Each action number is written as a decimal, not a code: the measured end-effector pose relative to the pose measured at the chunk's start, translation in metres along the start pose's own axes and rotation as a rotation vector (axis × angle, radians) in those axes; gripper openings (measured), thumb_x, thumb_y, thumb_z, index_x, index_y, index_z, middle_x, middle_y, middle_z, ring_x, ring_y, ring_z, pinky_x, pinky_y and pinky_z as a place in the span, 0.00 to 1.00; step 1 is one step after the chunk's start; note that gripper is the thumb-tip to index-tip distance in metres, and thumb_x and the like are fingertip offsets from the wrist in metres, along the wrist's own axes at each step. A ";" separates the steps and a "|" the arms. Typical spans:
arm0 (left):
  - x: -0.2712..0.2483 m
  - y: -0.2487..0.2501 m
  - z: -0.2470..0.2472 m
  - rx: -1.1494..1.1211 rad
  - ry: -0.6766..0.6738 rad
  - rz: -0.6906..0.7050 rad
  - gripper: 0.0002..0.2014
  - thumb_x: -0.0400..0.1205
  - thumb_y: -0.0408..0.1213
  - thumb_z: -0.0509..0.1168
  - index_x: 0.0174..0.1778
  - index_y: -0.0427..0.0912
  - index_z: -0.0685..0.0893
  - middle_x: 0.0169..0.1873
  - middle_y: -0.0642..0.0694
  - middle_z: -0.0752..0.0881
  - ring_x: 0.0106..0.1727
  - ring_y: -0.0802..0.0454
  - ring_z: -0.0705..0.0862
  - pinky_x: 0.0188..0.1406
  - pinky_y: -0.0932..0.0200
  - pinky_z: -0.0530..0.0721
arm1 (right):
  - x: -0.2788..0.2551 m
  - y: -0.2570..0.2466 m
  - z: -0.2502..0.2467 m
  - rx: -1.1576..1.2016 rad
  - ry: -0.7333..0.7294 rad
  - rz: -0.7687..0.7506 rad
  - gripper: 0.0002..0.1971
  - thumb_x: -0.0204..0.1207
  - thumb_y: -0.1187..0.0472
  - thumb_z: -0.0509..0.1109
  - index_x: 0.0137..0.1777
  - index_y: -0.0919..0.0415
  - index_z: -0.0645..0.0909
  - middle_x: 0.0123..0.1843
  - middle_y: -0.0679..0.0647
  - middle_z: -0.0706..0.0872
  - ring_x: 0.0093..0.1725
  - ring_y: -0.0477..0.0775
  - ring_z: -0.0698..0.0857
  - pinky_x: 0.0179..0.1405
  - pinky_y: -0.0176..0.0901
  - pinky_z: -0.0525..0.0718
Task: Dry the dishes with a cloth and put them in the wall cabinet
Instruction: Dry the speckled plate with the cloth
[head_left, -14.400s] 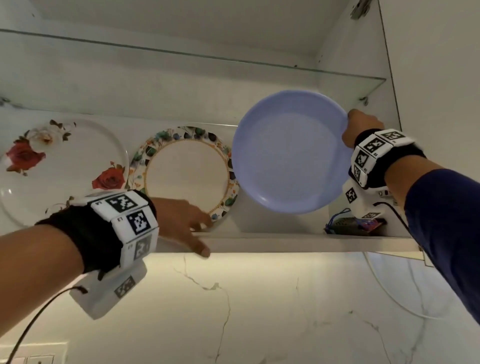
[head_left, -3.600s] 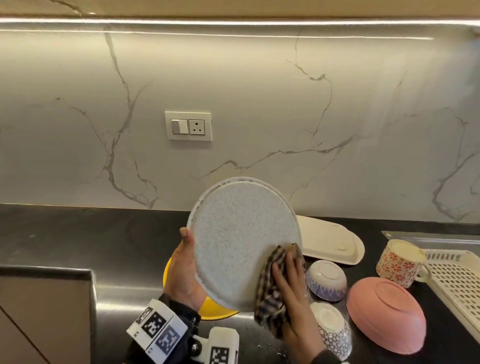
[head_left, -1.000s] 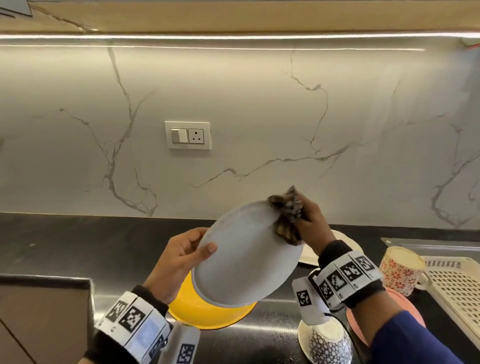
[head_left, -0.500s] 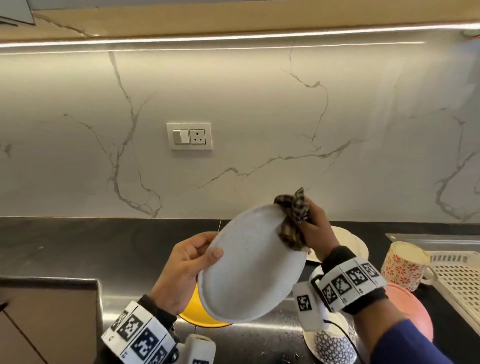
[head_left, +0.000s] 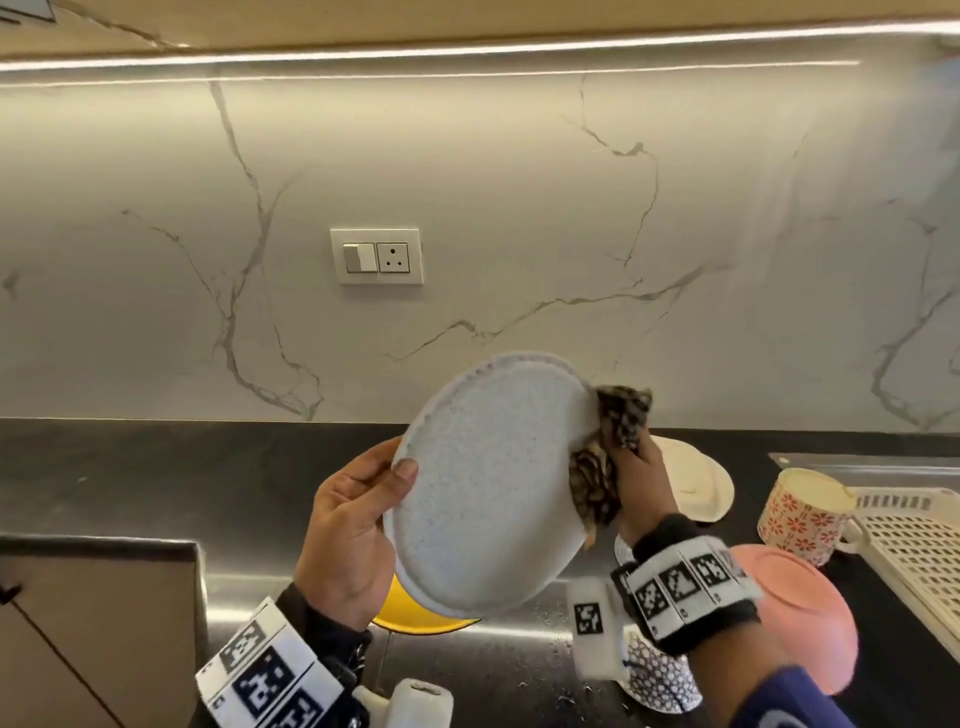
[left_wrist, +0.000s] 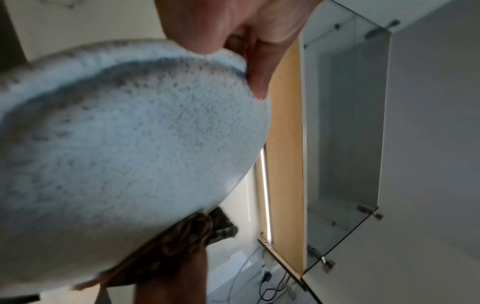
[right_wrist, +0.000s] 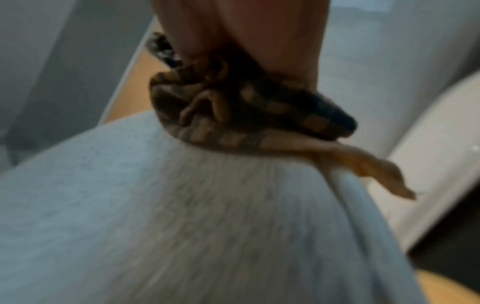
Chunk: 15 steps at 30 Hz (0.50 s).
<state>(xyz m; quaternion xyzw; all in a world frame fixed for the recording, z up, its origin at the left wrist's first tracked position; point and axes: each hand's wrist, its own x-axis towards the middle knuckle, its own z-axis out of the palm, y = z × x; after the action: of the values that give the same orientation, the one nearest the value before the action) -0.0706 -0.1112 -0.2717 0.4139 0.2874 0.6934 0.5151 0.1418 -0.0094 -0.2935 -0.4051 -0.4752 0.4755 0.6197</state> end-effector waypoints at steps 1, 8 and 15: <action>-0.001 -0.001 0.001 -0.015 0.009 0.006 0.30 0.45 0.51 0.85 0.42 0.44 0.92 0.44 0.43 0.91 0.46 0.49 0.89 0.39 0.60 0.87 | -0.006 0.005 -0.001 0.142 0.044 0.105 0.09 0.83 0.59 0.59 0.52 0.50 0.82 0.54 0.53 0.86 0.57 0.56 0.83 0.62 0.58 0.80; 0.007 -0.019 0.022 -0.117 0.037 0.082 0.22 0.55 0.35 0.83 0.43 0.42 0.86 0.41 0.48 0.90 0.45 0.53 0.88 0.40 0.59 0.87 | -0.042 0.043 0.022 0.626 0.066 0.738 0.22 0.84 0.58 0.56 0.34 0.65 0.84 0.25 0.57 0.85 0.20 0.52 0.83 0.21 0.38 0.84; 0.008 -0.017 0.001 0.226 -0.009 0.277 0.13 0.66 0.33 0.71 0.44 0.49 0.85 0.38 0.53 0.90 0.42 0.58 0.86 0.45 0.64 0.83 | -0.060 0.067 0.018 0.249 -0.201 0.873 0.14 0.82 0.62 0.58 0.48 0.74 0.80 0.32 0.66 0.88 0.29 0.61 0.88 0.42 0.52 0.83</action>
<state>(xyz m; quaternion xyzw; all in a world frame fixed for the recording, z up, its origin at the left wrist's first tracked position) -0.0623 -0.0983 -0.2828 0.5078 0.3017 0.7191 0.3661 0.1045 -0.0518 -0.3651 -0.4419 -0.2571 0.7821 0.3563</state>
